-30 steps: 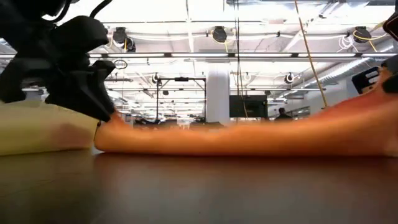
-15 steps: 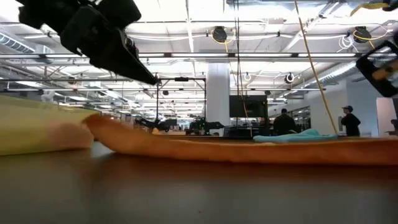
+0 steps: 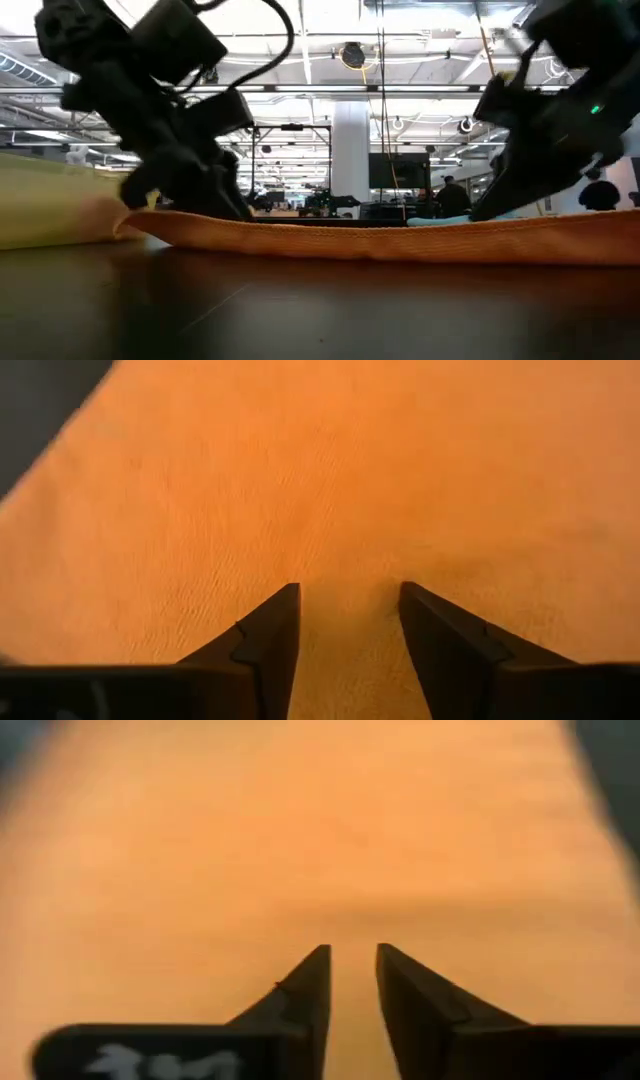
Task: Fold microfiber towels
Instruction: Fold the orange microfiber towel
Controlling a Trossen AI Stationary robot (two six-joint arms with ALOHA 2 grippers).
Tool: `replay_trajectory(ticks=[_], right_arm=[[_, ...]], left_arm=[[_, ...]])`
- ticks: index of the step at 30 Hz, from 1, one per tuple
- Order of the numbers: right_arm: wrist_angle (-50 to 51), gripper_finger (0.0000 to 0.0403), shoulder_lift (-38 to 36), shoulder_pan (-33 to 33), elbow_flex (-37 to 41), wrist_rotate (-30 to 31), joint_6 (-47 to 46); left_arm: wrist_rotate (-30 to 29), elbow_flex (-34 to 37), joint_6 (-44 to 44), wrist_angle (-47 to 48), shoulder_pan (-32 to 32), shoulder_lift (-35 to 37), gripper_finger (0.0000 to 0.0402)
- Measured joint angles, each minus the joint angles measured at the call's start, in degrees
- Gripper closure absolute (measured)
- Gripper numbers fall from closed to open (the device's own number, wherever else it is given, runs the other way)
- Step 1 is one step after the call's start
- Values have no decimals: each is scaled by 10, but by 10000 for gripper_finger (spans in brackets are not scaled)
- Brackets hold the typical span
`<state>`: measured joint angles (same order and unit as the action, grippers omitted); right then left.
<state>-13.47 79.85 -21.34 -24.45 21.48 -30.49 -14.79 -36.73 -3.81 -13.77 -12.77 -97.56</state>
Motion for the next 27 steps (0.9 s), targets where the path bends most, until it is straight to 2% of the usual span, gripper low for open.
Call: replay_trajectory(ticks=[2,5,8,11,15,16,18,22,24,27], right_arm=[[43,357,0,30,0,11,-1],[98,395,0,58,0,32,-6],[145,395,-2,62,-1,64,-60],[183,400,-2,44,-3,80,-157],[162,400,-1,-14,-1,83,-254],[147,401,-1,-31,-2,75,-256],[129,402,-8,-59,-6,67,-250],[102,402,-25,-93,-13,107,-220],[103,402,-26,-96,-13,110,-195],[99,402,-22,-92,-8,110,-154]], left_arm=[[-3,-2,23,-27,15,-21,233],[-42,-2,87,-65,42,-39,238],[-115,-1,187,-103,70,-42,238],[-190,-20,278,-118,91,-18,238],[-241,-39,316,-111,102,22,239],[-237,-40,306,-110,102,33,240],[-191,-41,256,-114,100,51,240],[-3,-42,112,-83,91,55,241],[68,-42,71,-67,84,41,241],[72,-41,56,-38,71,7,241]])
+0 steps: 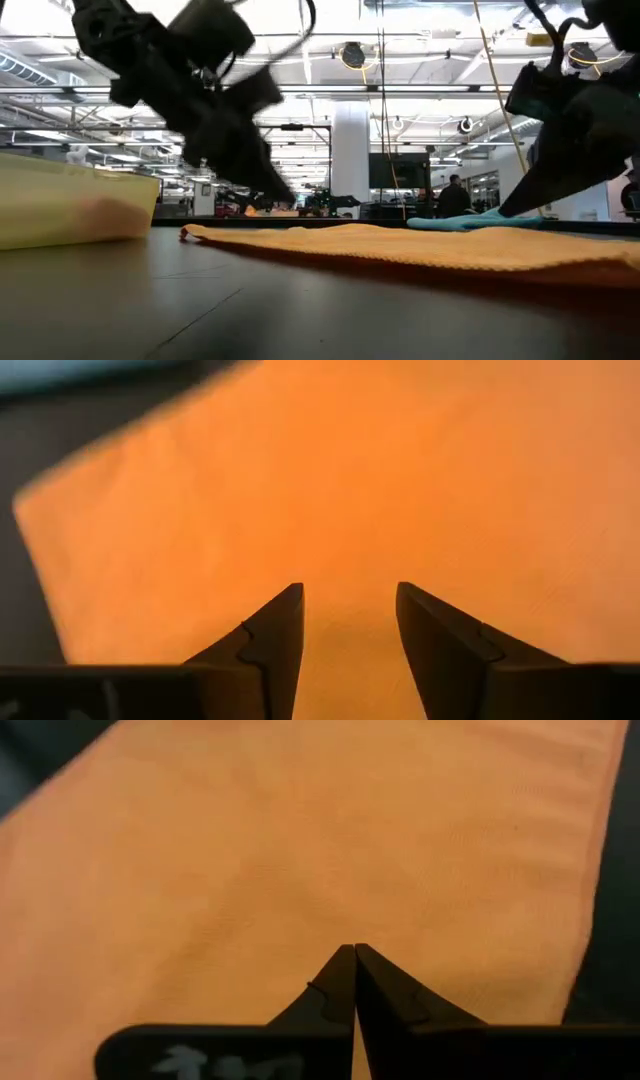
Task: Fold microfiber towels
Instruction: Fold the orange microfiber towel
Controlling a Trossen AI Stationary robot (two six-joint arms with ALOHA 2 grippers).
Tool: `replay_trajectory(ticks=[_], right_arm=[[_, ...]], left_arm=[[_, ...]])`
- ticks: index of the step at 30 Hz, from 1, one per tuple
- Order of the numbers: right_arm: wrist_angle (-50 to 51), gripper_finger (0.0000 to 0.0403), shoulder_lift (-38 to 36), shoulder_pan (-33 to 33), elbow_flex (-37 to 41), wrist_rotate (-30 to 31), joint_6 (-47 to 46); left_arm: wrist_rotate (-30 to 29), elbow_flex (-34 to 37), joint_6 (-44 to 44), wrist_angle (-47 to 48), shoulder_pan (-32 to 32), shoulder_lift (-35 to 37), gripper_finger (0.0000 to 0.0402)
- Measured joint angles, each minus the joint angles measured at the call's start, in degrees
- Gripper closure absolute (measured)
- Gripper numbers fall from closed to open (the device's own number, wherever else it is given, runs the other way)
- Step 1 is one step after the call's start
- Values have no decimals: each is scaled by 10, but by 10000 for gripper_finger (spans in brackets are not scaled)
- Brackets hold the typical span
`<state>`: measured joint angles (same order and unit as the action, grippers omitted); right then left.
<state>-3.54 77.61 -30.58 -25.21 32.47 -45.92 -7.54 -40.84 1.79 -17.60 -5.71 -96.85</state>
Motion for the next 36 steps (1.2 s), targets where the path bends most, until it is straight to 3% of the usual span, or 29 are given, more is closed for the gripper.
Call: replay_trajectory(ticks=[5,11,15,18,23,26,31,36], right_arm=[[6,402,17,10,15,-12,13],[48,403,18,-26,16,-2,-118],[39,403,22,-71,16,46,-220],[-8,403,22,-99,16,105,-225],[-112,403,22,-135,15,170,-137],[-156,403,22,-142,15,172,-91],[-184,403,21,-141,15,172,-54],[-185,403,21,-128,15,172,-40]], left_arm=[[-109,0,72,-16,12,-66,241],[-132,-2,245,-146,79,-110,241],[-146,-18,302,-159,105,-81,241],[-136,-27,303,-124,91,-31,241],[-65,-28,253,-14,14,21,241],[-26,-28,227,16,-62,16,241],[-18,-31,193,-25,-194,-29,240],[-21,-79,146,-43,-253,-91,240]])
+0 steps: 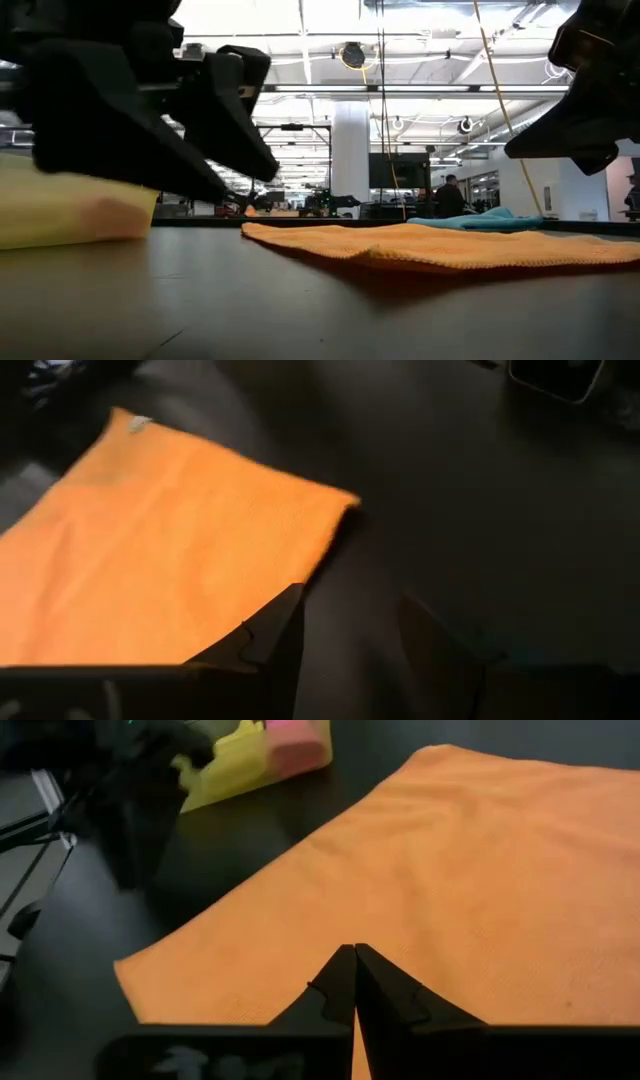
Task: Fold microfiber towels
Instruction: Fold the orange microfiber towel
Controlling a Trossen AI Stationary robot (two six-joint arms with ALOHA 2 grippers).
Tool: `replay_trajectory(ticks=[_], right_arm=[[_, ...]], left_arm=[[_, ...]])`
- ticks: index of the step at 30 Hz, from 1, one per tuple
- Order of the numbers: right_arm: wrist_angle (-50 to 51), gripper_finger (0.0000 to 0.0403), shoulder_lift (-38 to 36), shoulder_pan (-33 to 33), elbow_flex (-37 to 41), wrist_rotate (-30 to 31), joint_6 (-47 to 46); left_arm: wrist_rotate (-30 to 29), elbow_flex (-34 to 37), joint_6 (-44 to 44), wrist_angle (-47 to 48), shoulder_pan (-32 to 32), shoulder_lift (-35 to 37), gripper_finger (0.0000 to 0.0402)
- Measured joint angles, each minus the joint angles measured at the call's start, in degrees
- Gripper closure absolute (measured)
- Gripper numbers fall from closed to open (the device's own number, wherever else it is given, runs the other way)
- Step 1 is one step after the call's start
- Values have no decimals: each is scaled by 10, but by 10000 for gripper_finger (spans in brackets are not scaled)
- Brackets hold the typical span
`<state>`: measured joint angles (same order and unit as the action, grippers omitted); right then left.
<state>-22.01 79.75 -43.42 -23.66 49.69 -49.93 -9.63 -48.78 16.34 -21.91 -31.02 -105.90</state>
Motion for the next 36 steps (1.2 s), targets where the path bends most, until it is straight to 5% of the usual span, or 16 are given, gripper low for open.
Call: replay_trajectory(ticks=[11,24,28,32,36], right_arm=[[-2,403,0,17,0,-5,1],[-5,403,0,13,0,-19,16],[-5,403,0,10,0,-19,16],[-1,403,0,3,0,-19,28],[-1,403,0,-2,0,-20,72]], left_arm=[[-4,-167,19,88,24,-138,240],[17,-177,31,48,28,-151,244],[30,-177,9,24,27,-160,289],[32,-177,-32,16,25,-160,376],[-49,-177,-60,28,11,-159,392]])
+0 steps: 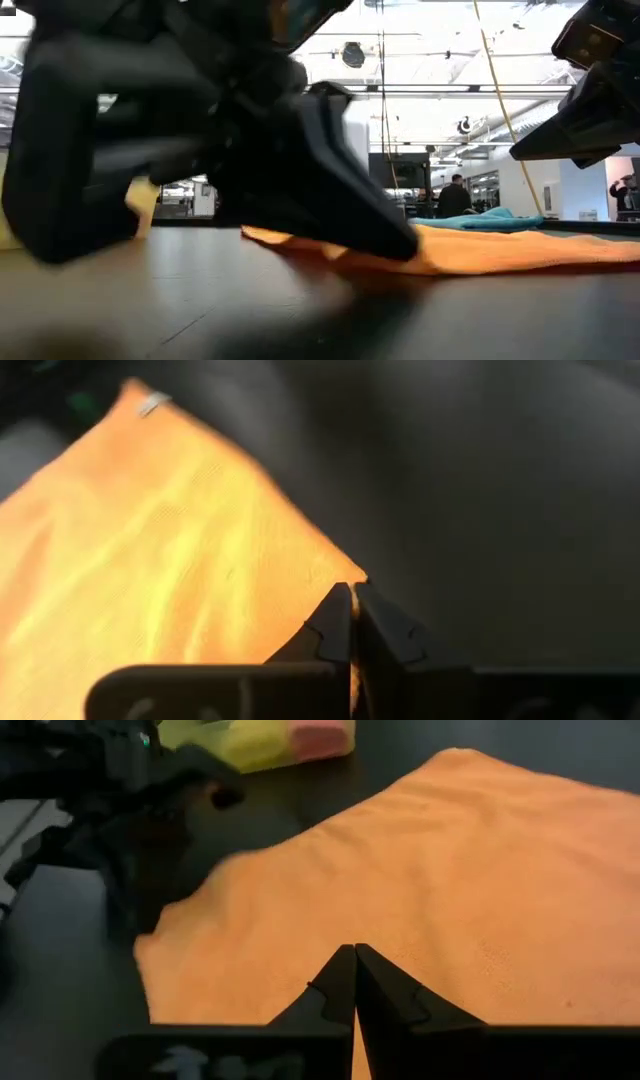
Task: Fold microfiber towels
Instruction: Fold the orange microfiber towel
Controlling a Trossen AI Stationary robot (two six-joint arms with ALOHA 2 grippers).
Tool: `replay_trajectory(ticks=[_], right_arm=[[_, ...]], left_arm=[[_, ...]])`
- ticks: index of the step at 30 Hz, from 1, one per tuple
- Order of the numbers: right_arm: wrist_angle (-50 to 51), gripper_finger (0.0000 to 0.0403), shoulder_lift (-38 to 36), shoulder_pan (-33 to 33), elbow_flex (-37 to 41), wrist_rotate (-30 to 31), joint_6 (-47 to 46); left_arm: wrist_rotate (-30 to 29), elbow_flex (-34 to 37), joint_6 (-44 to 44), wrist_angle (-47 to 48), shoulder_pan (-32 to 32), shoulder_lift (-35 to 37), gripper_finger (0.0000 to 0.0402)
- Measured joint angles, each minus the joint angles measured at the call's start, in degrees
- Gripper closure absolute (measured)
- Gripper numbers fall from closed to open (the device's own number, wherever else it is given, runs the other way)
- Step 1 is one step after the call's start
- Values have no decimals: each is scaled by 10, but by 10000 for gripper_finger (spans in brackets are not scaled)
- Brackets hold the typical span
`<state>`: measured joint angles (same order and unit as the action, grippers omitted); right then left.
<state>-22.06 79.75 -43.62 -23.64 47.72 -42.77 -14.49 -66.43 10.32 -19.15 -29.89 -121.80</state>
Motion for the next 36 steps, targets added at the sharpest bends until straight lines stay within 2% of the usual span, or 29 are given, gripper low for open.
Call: replay_trajectory(ticks=[4,6,8,11,16,20,25,29,36], right_arm=[[-4,388,0,0,0,-2,47],[-6,371,0,1,0,-25,75],[-19,347,0,5,0,-52,96],[-44,307,0,15,-1,-104,128],[-46,246,0,16,-18,-175,216],[5,225,11,7,-49,-196,274],[138,223,65,-7,-103,-227,277],[200,223,105,-16,-141,-266,276],[245,253,115,-26,-155,-254,269]], left_arm=[[-123,0,-9,62,-25,11,396],[-175,0,-26,90,-35,24,397],[-216,0,-44,140,-46,42,398],[-246,1,-74,190,-57,70,396],[-276,3,-127,275,-72,115,397],[-292,15,-160,309,-85,148,395],[-296,47,-206,324,-90,179,395],[-297,75,-243,324,-89,194,390],[-297,96,-272,323,-89,196,391]])
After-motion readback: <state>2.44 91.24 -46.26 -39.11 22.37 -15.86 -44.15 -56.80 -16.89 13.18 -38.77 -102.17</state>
